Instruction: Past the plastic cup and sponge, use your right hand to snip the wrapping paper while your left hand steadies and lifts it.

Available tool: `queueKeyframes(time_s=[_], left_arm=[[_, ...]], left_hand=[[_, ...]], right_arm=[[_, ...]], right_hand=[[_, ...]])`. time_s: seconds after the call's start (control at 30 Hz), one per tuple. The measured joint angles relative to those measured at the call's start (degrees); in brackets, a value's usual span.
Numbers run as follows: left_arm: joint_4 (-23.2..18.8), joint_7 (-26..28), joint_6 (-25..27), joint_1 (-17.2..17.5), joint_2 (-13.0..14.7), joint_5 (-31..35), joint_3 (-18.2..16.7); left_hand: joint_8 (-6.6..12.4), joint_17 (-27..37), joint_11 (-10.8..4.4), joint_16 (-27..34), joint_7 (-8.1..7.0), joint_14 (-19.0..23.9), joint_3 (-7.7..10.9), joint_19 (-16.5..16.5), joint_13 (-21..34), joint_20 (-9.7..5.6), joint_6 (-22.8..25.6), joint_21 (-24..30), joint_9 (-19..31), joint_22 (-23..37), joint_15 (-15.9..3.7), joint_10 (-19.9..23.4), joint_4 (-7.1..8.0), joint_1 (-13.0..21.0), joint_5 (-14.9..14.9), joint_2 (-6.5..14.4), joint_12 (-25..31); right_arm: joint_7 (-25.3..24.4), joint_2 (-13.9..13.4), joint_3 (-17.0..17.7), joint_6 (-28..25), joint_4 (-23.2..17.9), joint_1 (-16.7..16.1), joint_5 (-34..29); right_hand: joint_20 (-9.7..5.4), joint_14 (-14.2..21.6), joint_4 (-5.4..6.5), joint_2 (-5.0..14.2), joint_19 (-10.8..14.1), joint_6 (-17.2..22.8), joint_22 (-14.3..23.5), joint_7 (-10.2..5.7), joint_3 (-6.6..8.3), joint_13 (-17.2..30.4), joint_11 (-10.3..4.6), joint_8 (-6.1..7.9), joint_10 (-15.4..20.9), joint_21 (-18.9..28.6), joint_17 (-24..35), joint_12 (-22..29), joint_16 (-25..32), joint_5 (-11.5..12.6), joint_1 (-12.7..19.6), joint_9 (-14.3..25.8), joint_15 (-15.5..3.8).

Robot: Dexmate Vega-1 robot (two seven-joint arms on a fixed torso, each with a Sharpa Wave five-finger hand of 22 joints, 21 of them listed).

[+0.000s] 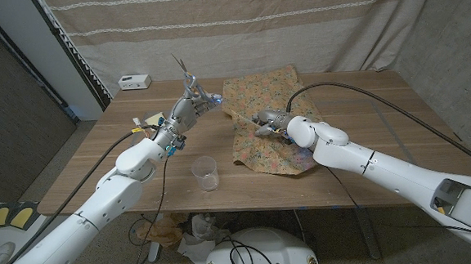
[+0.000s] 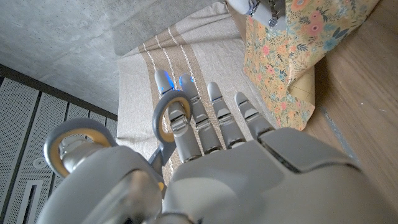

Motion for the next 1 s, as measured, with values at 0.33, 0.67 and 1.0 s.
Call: queueKeyframes(time_s=[0.33, 0.67, 1.0], left_arm=[[0.2, -0.4, 0.0, -0.3, -0.1, 0.0, 0.2], [0.2, -0.4, -0.1, -0.3, -0.1, 0.0, 0.2], [-0.1, -0.6, -0.1, -0.3, 0.1, 0.0, 0.2]], left_hand=[[0.0, 0.0, 0.0, 0.0, -0.01, 0.0, 0.0, 0.0, -0.1, 0.0, 0.0, 0.0, 0.0, 0.0, 0.0, 0.0, 0.0, 0.0, 0.0, 0.0, 0.0], [0.0, 0.0, 0.0, 0.0, -0.02, 0.0, 0.24, 0.0, -0.4, 0.0, 0.0, 0.0, 0.0, 0.0, 0.0, 0.0, 0.22, 0.0, 0.0, 0.0, 0.4], [0.0, 0.0, 0.0, 0.0, -0.11, 0.0, -0.02, 0.0, -0.4, 0.0, -0.1, 0.4, 0.0, 0.0, 0.0, 0.0, 0.47, 0.0, 0.0, 0.0, 0.3]], right_arm=[[-6.6, 0.0, 2.7, 3.3, 0.0, -3.0, 0.0], [-11.6, 0.0, 3.7, 6.0, 0.1, -4.2, -0.3], [-15.7, 0.3, 5.4, 7.9, 0.5, -6.3, -1.6]], right_hand=[[-0.02, 10.0, -0.03, -0.4, 0.9, 14.5, 6.1, -0.73, 4.64, -0.3, -1.09, 1.97, 13.7, 12.2, 3.0, 5.8, 5.2, -3.7, 1.0, -0.2, -0.51], [-0.02, 14.3, -0.66, -0.42, 0.8, 17.2, 8.1, -0.51, 5.39, -1.0, -0.42, 1.68, 16.5, 17.2, 3.0, 6.9, 5.7, -4.2, 1.6, -0.2, -1.05], [0.19, 15.6, -0.9, -0.5, 0.6, 18.7, 9.0, -0.38, 5.63, -1.0, -0.23, 1.01, 16.7, 20.0, 3.0, 6.9, 6.1, -4.2, 1.9, -0.3, -1.16]])
